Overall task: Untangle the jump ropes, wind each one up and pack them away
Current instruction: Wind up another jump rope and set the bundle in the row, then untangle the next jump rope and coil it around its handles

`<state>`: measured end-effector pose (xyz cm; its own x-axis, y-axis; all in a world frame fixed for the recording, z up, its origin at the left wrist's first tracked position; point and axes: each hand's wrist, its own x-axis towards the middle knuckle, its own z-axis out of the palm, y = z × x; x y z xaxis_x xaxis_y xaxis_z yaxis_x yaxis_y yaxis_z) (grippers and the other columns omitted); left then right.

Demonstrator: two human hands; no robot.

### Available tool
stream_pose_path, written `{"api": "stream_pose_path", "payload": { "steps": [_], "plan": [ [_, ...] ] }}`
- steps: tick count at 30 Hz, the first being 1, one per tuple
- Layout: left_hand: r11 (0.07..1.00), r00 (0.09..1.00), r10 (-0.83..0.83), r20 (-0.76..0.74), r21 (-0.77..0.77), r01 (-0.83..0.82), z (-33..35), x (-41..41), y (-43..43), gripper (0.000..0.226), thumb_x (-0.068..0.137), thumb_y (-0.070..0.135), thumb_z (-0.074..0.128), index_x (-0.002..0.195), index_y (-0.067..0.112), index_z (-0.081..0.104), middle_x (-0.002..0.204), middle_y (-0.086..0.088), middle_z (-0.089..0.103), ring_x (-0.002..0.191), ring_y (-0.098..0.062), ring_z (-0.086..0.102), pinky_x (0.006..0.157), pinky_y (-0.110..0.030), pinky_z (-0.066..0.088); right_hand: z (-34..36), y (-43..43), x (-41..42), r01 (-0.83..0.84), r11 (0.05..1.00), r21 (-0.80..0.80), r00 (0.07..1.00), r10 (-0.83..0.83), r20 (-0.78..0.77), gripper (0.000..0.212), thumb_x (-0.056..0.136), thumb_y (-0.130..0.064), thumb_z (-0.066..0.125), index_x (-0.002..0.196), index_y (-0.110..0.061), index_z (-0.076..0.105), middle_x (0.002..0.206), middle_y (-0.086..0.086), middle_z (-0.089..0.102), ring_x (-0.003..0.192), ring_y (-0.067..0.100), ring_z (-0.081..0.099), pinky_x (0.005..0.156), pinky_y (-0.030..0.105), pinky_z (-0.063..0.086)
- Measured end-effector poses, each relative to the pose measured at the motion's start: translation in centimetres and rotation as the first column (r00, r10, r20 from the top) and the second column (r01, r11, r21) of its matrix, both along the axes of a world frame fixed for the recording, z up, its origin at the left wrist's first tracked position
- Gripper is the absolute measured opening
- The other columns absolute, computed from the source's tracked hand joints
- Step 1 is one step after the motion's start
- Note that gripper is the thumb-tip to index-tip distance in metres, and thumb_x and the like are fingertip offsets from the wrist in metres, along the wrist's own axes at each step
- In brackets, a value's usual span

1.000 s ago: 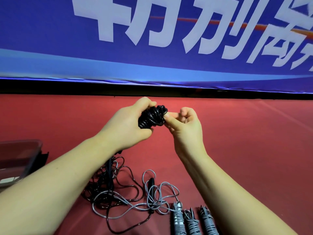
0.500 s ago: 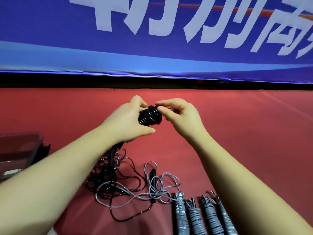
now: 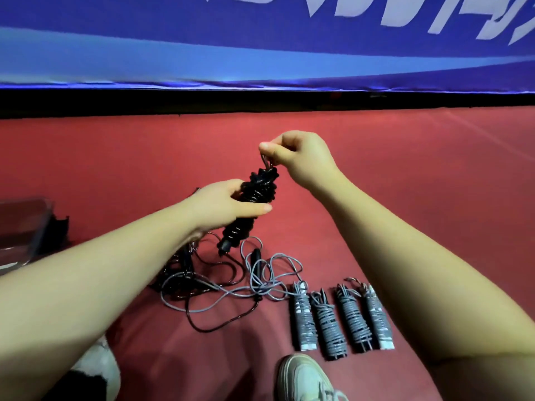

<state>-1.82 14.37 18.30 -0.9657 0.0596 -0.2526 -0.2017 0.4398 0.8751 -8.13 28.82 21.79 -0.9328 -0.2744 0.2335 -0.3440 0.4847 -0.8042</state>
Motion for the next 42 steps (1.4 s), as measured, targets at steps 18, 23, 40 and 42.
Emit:
{"api": "stream_pose_path", "payload": {
  "steps": [18,23,40,42],
  "plan": [
    [0.981,0.722,0.060,0.689,-0.173,0.083,-23.7,6.8,6.0,0.044,0.080,0.027,0.075,0.107,-0.002,0.056,0.052,-0.001,0.037,0.040,-0.013,0.032,0.032,-0.017,0.024,-22.7,4.9,2.5,-0.303,0.600,0.741,0.927,0.005,0.375,0.043,0.086,-0.025,0.059,0.128,-0.016,0.052,0.128,0.012,0.046,0.118,0.032,0.047,0.094,0.033,0.040],
    [0.853,0.766,-0.074,0.638,-0.357,0.380,-23.8,5.4,6.0,0.061,0.079,0.050,0.069,0.120,0.007,0.056,0.097,-0.008,0.064,0.085,-0.024,0.062,0.069,-0.025,0.048,-24.8,4.0,2.5,-0.269,0.382,0.884,0.963,0.131,0.236,0.041,0.088,-0.030,0.053,0.128,-0.022,0.053,0.132,0.011,0.036,0.124,0.031,0.033,0.098,0.036,0.034],
    [0.916,0.996,-0.083,-0.028,-0.396,0.065,-13.7,-5.6,-1.5,0.094,0.070,0.038,0.081,0.145,0.018,0.028,0.146,-0.009,0.038,0.134,-0.025,0.037,0.110,-0.032,0.029,-7.6,-1.9,-3.8,0.269,0.819,-0.506,0.801,0.102,0.590,0.041,0.098,-0.039,0.042,0.067,-0.013,0.042,0.043,-0.006,0.045,0.050,0.016,0.046,0.048,0.024,0.027],
    [0.787,0.986,-0.089,-0.144,-0.617,-0.019,-13.0,-6.3,-1.5,0.061,0.080,0.047,0.067,0.132,0.024,0.047,0.134,-0.002,0.054,0.127,-0.025,0.045,0.103,-0.034,0.034,-5.2,-2.0,-4.3,0.287,0.713,-0.640,0.806,0.181,0.564,0.042,0.098,-0.041,0.041,0.065,-0.014,0.038,0.042,-0.005,0.042,0.047,0.016,0.047,0.047,0.021,0.029]
  ]
}}
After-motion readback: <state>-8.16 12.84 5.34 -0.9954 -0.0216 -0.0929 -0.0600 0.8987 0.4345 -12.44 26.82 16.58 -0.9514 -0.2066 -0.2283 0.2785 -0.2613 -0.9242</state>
